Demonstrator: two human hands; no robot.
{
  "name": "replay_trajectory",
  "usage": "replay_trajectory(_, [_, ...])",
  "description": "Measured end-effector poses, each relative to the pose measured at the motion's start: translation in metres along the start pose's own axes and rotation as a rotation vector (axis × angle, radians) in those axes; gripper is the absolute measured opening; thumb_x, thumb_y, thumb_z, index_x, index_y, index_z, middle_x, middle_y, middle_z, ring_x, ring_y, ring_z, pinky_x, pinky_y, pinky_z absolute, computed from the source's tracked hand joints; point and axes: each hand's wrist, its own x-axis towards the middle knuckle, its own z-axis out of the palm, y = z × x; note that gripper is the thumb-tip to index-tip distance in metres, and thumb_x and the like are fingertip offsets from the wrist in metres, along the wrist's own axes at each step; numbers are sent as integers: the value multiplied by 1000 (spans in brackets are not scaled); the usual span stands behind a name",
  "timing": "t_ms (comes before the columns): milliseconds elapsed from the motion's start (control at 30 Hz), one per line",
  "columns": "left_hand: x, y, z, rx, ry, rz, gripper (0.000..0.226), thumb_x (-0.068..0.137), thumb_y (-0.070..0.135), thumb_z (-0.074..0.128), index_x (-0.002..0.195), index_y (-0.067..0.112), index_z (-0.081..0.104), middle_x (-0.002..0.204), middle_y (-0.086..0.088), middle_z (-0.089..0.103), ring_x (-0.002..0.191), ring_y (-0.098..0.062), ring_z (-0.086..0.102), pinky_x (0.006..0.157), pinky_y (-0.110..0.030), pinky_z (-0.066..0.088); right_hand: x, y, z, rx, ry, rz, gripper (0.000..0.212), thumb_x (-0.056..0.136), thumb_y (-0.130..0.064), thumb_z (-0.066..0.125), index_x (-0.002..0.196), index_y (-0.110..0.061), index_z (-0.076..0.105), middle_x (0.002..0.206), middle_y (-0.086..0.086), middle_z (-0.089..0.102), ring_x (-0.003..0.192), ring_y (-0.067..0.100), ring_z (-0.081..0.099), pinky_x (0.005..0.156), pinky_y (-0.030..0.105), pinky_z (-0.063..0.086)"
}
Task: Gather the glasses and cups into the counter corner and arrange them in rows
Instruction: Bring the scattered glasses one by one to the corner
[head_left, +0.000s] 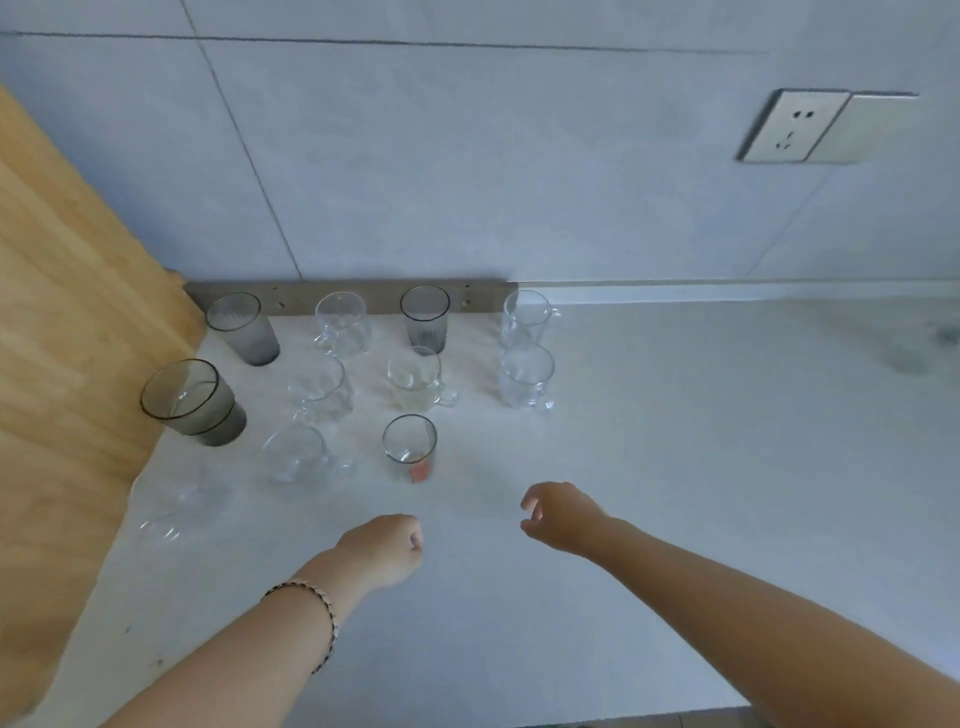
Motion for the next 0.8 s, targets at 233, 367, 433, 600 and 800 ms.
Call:
replay_trajectory(233, [20, 132, -7, 172, -22, 232, 5, 93, 27, 42, 93, 25, 47, 123, 0, 58, 115, -22, 55, 95, -29, 43, -63, 135, -33, 184, 116, 279, 33, 90, -25, 53, 122, -17, 58, 127, 2, 59, 120, 19, 53, 98, 29, 43])
replay_trajectory(367, [30, 212, 5, 258, -30, 331, 4, 90, 25, 44, 89, 25, 48, 120, -1, 61, 112, -23, 57, 96, -31, 45, -100, 217, -49, 275, 199, 383, 34, 91, -25, 53, 123, -15, 58, 130, 4, 57, 121, 22, 52, 101, 30, 43])
replay_trajectory(433, [34, 255, 17, 293, -44, 370, 5, 90, 24, 45, 88, 26, 49, 120, -2, 62, 112, -23, 58, 97, -32, 45, -118, 261, -54, 306, 226, 424, 34, 92, -26, 53, 124, -15, 57, 130, 5, 57, 119, 22, 54, 100, 31, 44])
replay_trajectory(600, [42, 371, 58, 364, -40, 429, 9, 91, 25, 44, 95, 26, 52, 121, 0, 61, 113, -21, 57, 94, -29, 44, -159, 382, -60, 355, 241, 496, 36, 93, -29, 51, 126, -16, 55, 128, 6, 57, 114, 24, 57, 96, 33, 47])
replay_trajectory(800, [44, 522, 117, 434, -60, 487, 8, 92, 23, 41, 88, 26, 47, 119, -1, 62, 111, -23, 58, 93, -31, 45, -211, 527, -71, 433, 300, 574, 33, 91, -24, 52, 123, -15, 57, 126, 7, 58, 115, 24, 56, 94, 31, 45])
